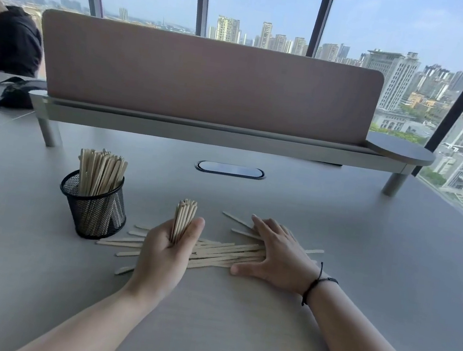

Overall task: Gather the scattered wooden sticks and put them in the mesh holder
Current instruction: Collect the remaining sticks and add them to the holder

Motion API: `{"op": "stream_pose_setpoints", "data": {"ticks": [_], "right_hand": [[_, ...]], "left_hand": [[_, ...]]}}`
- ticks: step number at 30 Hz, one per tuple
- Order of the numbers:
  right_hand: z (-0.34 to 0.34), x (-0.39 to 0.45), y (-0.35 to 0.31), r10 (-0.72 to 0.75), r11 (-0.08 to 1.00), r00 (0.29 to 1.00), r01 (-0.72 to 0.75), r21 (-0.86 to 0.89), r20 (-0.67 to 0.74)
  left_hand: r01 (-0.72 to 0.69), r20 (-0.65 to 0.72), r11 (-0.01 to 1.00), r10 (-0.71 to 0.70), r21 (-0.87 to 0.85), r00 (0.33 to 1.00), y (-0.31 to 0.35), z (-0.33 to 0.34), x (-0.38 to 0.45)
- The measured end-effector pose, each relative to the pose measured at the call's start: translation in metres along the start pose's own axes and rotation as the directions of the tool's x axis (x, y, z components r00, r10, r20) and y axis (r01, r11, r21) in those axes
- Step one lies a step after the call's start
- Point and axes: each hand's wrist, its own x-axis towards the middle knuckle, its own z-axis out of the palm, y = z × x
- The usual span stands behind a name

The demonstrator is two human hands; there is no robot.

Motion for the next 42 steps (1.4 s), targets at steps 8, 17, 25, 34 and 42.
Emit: {"op": "stream_pose_setpoints", "data": {"ticks": [8,17,25,34,42], "right_hand": [[0.007,-0.005,-0.004,-0.049,0.994,0.998,0.052,0.098,-0.038],[0.009,-0.011,-0.009,-0.045,0.998,0.997,0.047,0.029,-0.055],[0.018,-0.014,-0.017,-0.071,0.997,0.993,0.067,-0.048,-0.097],[0.018,-0.012,-0.017,-0.071,0.997,0.995,0.069,-0.038,-0.064],[0.017,-0.014,-0.019,-0.050,0.997,0.996,0.046,-0.055,-0.072]], "left_hand": [[0.013,-0.026,0.999,-0.012,0.039,1.000,-0.001,0.001,0.002],[0.001,-0.013,0.999,0.000,0.047,1.000,0.002,-0.001,0.000],[-0.049,-0.018,0.993,0.052,0.110,0.999,0.007,0.000,-0.002],[-0.064,0.011,0.985,0.063,0.160,0.998,0.005,0.000,-0.002],[-0.112,0.030,0.973,0.109,0.200,0.994,0.009,0.000,-0.002]]}}
